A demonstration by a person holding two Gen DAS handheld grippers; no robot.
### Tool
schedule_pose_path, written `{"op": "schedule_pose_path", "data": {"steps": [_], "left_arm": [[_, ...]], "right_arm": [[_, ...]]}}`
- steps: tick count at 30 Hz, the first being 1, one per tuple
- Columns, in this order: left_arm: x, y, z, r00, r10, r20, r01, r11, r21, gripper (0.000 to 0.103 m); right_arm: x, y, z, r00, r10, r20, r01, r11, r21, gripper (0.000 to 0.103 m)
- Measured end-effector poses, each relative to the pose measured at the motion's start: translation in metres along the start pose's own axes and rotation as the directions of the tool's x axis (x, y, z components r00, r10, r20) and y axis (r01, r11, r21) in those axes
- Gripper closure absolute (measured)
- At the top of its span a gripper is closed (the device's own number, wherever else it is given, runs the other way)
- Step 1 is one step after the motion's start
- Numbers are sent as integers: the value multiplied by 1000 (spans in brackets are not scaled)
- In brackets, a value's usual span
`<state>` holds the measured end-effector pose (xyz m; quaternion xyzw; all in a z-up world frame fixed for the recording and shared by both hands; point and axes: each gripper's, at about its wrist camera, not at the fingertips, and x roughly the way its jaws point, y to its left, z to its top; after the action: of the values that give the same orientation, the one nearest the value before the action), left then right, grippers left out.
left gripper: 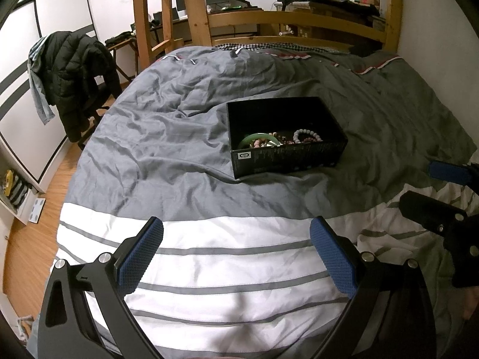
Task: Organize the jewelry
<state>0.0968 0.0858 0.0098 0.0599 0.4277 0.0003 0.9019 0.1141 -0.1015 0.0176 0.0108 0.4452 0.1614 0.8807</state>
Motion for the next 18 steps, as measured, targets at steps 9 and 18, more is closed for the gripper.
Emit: {"op": "schedule_pose_path", "data": {"steps": [9,18], "left_arm": [[0,-1,0,1000,1,1,-1,1000,1,6],[0,-1,0,1000,2,1,-2,1000,3,6]], "right_arm": [[0,0,0,1000,-2,-1,2,1000,2,7],[0,-1,0,1000,-1,-1,1,1000,3,7]]}}
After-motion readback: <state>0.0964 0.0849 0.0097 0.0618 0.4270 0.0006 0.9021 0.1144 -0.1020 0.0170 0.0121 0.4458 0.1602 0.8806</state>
